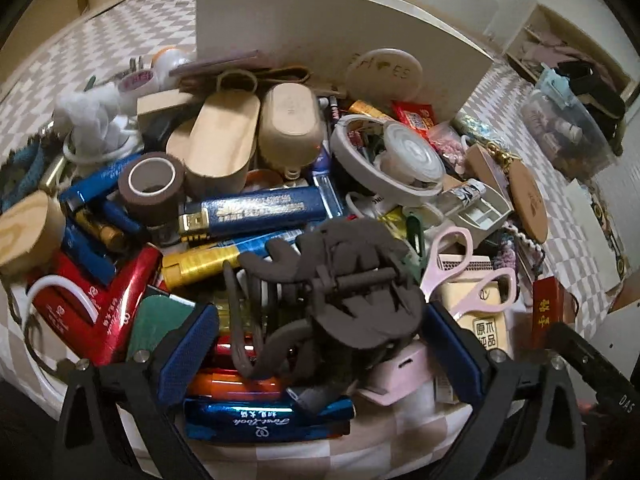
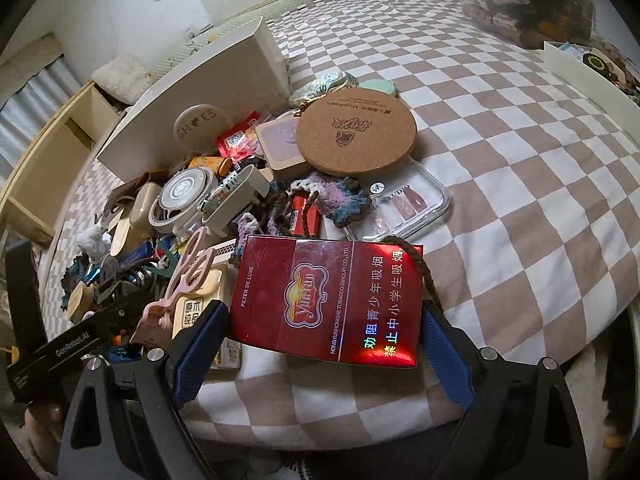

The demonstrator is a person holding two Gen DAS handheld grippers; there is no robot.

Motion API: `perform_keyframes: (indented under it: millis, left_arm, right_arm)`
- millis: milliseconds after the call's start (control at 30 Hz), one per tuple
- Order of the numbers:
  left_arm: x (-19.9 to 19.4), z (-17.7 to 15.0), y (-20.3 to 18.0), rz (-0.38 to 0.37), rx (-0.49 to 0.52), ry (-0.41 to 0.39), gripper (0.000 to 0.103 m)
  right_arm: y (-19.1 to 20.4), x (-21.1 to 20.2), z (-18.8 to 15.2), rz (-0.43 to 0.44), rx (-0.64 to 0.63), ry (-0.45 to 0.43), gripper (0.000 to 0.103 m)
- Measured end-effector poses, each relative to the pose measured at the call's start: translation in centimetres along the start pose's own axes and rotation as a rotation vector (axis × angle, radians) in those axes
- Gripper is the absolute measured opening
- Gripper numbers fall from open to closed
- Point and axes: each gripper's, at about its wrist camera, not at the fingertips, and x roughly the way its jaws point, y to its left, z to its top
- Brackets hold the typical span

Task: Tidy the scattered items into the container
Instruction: 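Grasp the red cigarette pack with the right gripper while the left gripper grasps the black hair clip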

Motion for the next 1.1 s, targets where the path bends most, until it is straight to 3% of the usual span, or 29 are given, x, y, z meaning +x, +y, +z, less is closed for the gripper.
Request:
perform_keyframes:
  millis: [33,67,500,900,1100]
  left_arm:
    - [-0.2,0.0,0.0,-0.006,0.002,-0.002,0.092]
    - [-0.3,0.1,-0.1,-0.013,0.007,-0.003,0.091]
    - [-1.9,-0.7,1.7,-0.023,-0.015,-0.041,0.091]
    - [-5.9,-0.5,2.5,-0.006,0.013,-0.154,0.091]
    - [-7.7,0.7,2.4,0.008,0.031,-0.224,0.091]
  right_arm:
    - [0.0,0.0,0.0,0.000,-0.003,0.001,0.093]
    - [0.1,0.1,0.0,0.001,-0.006,0.004,0.093]
    - [1.5,-1.0,-0.1,-0.017,-0.086,-0.017,0.093]
    - [4.7,-1.8,0.1,0.044,-0.194,-0.008,0.093]
    - [6.7,-2.1,2.1,0.057,-0.248,-0.068,0.093]
